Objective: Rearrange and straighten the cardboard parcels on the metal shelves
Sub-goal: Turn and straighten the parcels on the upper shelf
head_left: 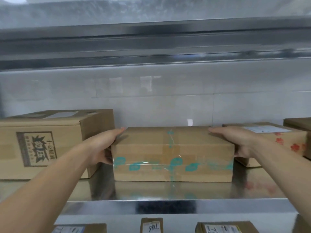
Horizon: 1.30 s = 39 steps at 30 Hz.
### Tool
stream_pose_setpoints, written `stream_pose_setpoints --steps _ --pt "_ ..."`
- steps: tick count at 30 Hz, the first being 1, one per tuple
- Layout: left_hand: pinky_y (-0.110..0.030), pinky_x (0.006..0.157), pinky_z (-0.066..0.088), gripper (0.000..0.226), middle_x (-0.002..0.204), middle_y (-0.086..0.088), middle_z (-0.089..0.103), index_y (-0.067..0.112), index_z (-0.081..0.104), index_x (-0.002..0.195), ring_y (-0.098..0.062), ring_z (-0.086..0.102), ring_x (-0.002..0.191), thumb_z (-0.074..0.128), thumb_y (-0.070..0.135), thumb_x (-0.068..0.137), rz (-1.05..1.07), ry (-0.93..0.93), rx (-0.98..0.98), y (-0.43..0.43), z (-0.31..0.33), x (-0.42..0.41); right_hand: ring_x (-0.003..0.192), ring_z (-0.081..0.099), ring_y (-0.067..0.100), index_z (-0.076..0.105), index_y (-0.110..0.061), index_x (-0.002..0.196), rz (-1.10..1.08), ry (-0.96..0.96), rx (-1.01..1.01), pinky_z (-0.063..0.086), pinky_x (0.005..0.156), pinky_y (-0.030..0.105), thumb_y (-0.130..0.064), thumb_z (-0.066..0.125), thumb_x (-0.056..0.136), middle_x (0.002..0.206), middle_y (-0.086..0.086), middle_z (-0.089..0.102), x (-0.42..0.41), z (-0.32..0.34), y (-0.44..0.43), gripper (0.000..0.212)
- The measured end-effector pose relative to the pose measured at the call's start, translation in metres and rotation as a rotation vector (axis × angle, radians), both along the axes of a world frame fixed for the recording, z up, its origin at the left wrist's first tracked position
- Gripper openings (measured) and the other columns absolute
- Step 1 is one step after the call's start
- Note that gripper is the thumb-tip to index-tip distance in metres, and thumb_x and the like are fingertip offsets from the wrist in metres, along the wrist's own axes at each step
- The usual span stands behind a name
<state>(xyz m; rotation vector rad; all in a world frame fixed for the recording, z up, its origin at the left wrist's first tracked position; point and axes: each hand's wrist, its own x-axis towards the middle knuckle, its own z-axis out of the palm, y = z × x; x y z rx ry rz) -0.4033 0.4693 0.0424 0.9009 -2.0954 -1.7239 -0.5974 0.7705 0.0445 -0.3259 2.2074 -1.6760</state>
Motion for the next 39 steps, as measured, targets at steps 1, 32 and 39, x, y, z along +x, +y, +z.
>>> stream_pose_setpoints --steps 1,32,39 --pt "-0.048 0.086 0.058 0.048 0.109 -0.017 0.075 0.013 0.067 0.118 -0.034 0.072 0.100 0.060 0.055 0.095 -0.010 -0.040 -0.038 0.000 0.003 -0.003 0.090 0.069 0.028 0.070 -0.014 0.110 0.014 -0.007 0.035 0.056 0.089 0.045 -0.042 0.071 0.093 0.103 0.011 0.075 0.000 0.002 -0.002 0.032" --pt "-0.026 0.055 0.055 0.040 0.091 -0.007 0.075 0.006 0.069 0.110 -0.018 0.072 0.076 0.059 0.044 0.100 -0.134 -0.246 -0.380 -0.006 0.021 -0.023 0.073 0.076 0.020 0.072 -0.007 0.103 0.147 0.188 0.425 0.058 0.067 0.031 -0.046 0.056 0.102 0.082 0.007 0.079 -0.002 0.020 -0.012 0.042" --pt "-0.038 0.079 0.055 0.040 0.098 -0.006 0.074 0.014 0.067 0.118 -0.024 0.068 0.089 0.064 0.047 0.096 -0.041 -0.114 -0.193 0.002 0.013 -0.013 0.078 0.074 0.024 0.072 -0.007 0.101 0.050 0.236 0.339 0.058 0.069 0.034 -0.044 0.065 0.098 0.089 0.011 0.077 0.007 0.015 -0.007 0.038"
